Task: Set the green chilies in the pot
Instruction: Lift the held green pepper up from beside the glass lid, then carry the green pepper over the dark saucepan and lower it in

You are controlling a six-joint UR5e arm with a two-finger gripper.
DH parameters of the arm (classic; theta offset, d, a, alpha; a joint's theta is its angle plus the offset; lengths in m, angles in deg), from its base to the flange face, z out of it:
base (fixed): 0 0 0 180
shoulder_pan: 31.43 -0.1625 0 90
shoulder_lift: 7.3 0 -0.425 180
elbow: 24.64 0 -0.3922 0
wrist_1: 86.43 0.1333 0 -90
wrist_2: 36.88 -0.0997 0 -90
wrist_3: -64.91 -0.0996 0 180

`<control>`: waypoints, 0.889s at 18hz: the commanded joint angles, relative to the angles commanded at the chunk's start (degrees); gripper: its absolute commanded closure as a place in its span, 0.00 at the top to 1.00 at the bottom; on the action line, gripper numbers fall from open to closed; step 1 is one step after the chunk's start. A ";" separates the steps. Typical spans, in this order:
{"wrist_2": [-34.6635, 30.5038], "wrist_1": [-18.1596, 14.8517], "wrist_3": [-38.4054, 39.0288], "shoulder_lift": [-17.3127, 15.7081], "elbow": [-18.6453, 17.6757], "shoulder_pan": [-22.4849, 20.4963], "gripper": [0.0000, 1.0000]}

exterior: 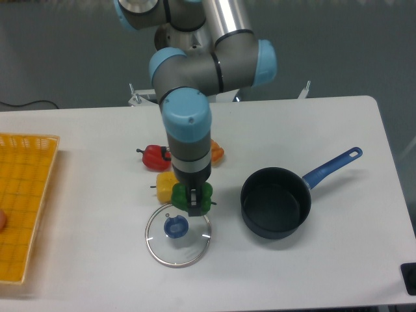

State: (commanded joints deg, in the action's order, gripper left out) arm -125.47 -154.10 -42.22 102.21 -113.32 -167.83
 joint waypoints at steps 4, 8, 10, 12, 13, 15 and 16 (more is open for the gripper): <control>0.18 -0.09 -4.48 0.00 0.18 -3.43 0.62; 0.09 0.35 -8.17 0.79 0.62 -5.62 0.62; 0.00 0.61 -10.98 1.32 0.53 -6.94 0.62; -0.17 0.79 -12.57 1.49 0.53 -8.09 0.62; -0.09 0.79 -13.10 1.76 0.44 -8.88 0.62; -0.09 0.70 -13.72 2.11 0.62 -9.58 0.62; -0.09 0.70 -13.81 2.20 0.62 -9.76 0.62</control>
State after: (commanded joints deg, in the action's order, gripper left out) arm -125.56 -153.40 -56.03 104.41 -112.70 -177.59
